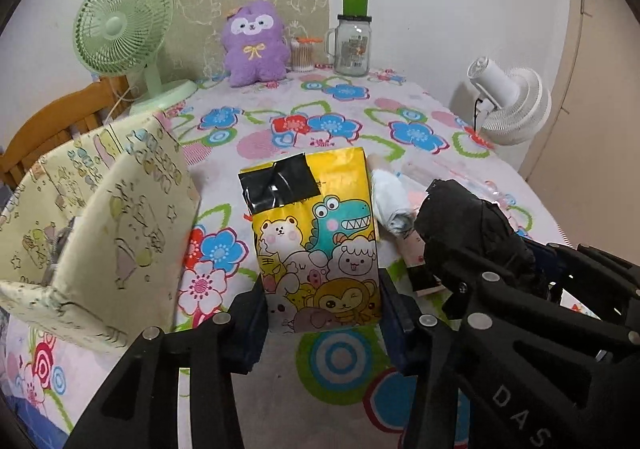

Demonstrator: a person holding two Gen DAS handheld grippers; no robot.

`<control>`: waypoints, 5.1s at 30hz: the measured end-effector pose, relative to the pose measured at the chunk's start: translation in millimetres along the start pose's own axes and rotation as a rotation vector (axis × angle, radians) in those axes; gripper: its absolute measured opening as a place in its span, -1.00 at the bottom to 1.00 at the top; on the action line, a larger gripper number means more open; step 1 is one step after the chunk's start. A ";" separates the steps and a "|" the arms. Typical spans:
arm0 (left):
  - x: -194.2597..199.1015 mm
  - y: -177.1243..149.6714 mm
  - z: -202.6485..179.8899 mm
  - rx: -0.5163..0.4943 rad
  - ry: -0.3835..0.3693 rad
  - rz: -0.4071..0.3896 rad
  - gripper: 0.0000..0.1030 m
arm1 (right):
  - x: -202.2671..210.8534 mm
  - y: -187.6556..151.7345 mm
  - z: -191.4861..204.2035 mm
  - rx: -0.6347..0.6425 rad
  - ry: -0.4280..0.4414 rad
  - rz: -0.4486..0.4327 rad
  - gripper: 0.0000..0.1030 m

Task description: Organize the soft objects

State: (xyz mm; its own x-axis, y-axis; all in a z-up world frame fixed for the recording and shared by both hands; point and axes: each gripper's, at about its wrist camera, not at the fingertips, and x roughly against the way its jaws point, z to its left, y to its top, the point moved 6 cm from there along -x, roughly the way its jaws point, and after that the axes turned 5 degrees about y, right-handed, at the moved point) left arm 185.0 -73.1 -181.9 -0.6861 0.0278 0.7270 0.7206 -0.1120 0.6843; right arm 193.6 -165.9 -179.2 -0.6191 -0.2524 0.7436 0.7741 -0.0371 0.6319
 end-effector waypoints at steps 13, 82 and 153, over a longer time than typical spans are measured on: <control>44.7 10.4 -2.8 -0.008 -0.013 -0.072 -0.04 | 45.2 7.7 9.2 0.021 -0.015 -0.085 -0.18; 101.4 44.3 98.5 0.022 0.049 -0.186 -0.04 | 79.1 55.6 122.8 0.113 0.001 -0.205 -0.18; 50.3 39.1 186.1 0.137 0.112 -0.098 0.93 | -8.6 77.0 210.9 0.235 0.101 -0.146 0.75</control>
State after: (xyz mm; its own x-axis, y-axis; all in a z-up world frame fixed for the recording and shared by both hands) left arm 197.4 108.7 -108.0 -0.7549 -0.0798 0.6510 0.6516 0.0218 0.7583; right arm 230.8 37.3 -90.8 -0.6963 -0.3567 0.6229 0.6185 0.1421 0.7728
